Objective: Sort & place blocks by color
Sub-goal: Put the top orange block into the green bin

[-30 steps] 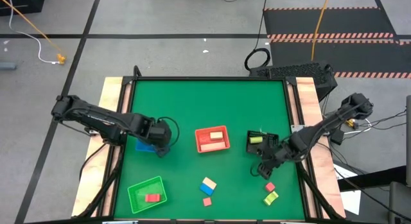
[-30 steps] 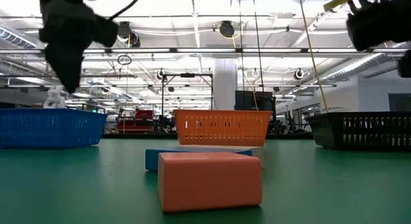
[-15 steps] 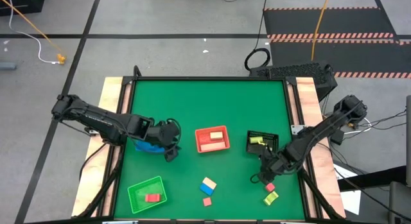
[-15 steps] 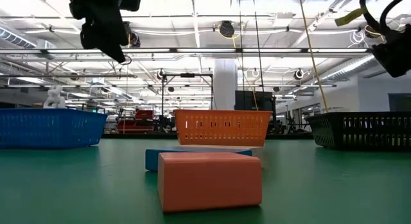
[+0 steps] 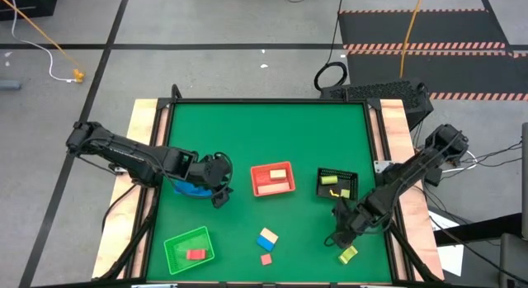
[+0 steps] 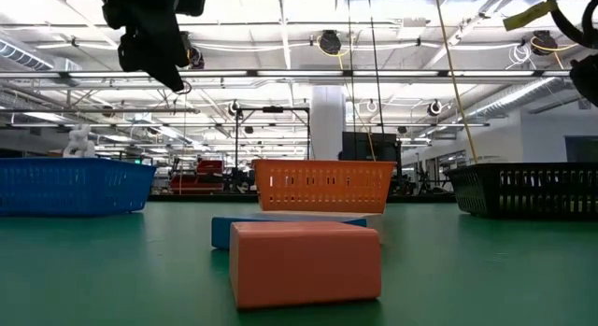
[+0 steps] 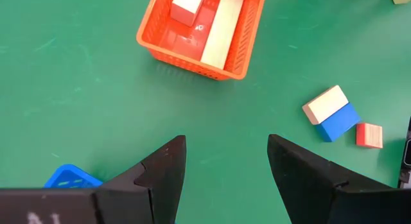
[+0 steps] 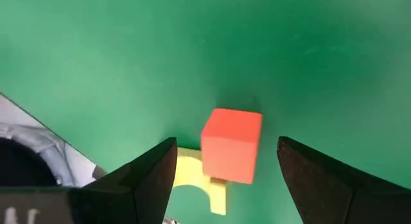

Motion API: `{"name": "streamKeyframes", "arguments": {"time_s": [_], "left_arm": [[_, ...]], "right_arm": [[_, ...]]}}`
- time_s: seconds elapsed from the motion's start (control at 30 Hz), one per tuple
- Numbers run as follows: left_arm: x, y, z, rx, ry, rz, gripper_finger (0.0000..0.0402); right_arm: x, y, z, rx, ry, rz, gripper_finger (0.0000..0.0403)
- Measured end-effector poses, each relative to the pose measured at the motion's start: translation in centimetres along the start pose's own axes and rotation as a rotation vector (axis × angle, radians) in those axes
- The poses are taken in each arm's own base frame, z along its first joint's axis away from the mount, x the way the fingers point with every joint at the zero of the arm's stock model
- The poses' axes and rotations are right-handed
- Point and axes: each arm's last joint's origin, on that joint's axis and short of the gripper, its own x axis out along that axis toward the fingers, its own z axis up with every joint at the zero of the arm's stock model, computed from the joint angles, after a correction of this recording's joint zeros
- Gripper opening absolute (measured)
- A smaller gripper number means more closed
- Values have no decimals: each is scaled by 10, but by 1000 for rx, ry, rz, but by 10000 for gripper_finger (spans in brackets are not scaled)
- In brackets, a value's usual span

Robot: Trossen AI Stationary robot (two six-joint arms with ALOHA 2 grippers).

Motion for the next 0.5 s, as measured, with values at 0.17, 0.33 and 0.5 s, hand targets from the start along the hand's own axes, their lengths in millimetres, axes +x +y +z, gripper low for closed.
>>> {"name": "streamKeyframes", "arguments": {"time_s": [0.17, 0.33, 0.5], "left_arm": [[0, 0, 0, 0, 0, 0, 219], [0, 0, 0, 0, -2, 1, 218], [0, 0, 1, -1, -16, 16, 219]], "right_arm": [[11, -1, -3, 10, 2, -52, 258], [21, 1, -4, -25, 8, -56, 255], [24, 3, -5, -28, 38, -51, 207]]}}
